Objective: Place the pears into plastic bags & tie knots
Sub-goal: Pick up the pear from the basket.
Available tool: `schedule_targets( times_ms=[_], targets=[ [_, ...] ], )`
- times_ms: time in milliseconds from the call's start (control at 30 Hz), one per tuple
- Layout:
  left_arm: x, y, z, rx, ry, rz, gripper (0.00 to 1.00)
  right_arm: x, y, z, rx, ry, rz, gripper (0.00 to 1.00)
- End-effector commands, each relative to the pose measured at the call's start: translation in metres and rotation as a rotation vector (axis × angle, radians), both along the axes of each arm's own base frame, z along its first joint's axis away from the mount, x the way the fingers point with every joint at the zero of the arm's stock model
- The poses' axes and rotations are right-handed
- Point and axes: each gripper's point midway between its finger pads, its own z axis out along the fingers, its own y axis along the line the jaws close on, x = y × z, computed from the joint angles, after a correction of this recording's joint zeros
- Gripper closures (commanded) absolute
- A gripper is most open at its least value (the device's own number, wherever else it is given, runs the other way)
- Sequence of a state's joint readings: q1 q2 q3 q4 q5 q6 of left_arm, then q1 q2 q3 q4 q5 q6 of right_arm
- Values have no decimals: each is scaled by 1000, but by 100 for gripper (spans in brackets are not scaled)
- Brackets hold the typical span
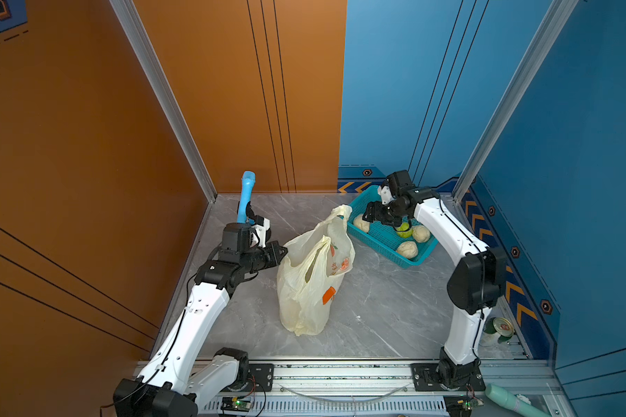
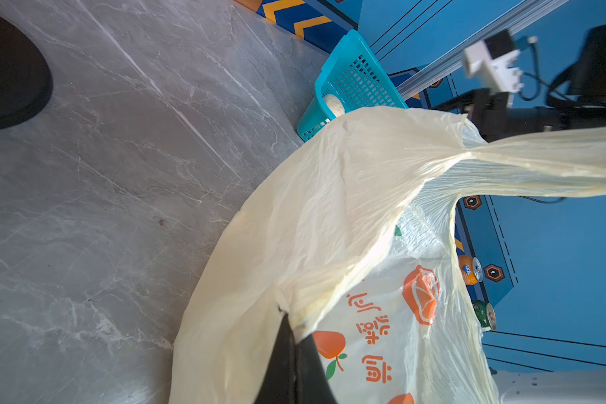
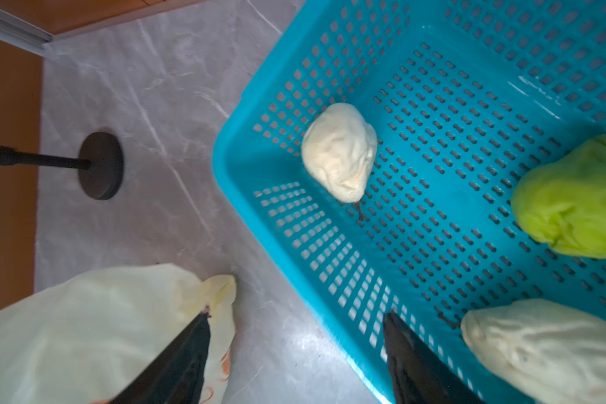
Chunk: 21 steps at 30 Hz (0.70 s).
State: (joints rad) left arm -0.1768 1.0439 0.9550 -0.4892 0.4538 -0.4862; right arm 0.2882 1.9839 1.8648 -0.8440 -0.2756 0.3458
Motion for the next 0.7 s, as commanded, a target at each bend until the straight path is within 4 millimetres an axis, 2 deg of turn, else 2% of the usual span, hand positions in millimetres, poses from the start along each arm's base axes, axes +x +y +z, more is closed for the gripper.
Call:
schedule_targets(
  times_ms=[0, 167, 367, 533, 667],
  targets=[
    [3, -3, 15, -16, -31, -21, 100, 36, -3, -22, -29, -28, 14, 20],
    [5, -3, 18, -16, -35, -14, 100, 68, 4, -72, -26, 23, 15, 17],
    [10, -5, 17, -26, -26, -9, 100, 91, 10, -112, 20, 60, -13, 18],
    [11, -4, 15, -22, -20, -5, 100, 96, 10, -121, 41, 63, -32, 30],
    [12, -5, 15, -20, -20, -6, 100, 96, 10, -104, 47, 31, -32, 41]
  ],
)
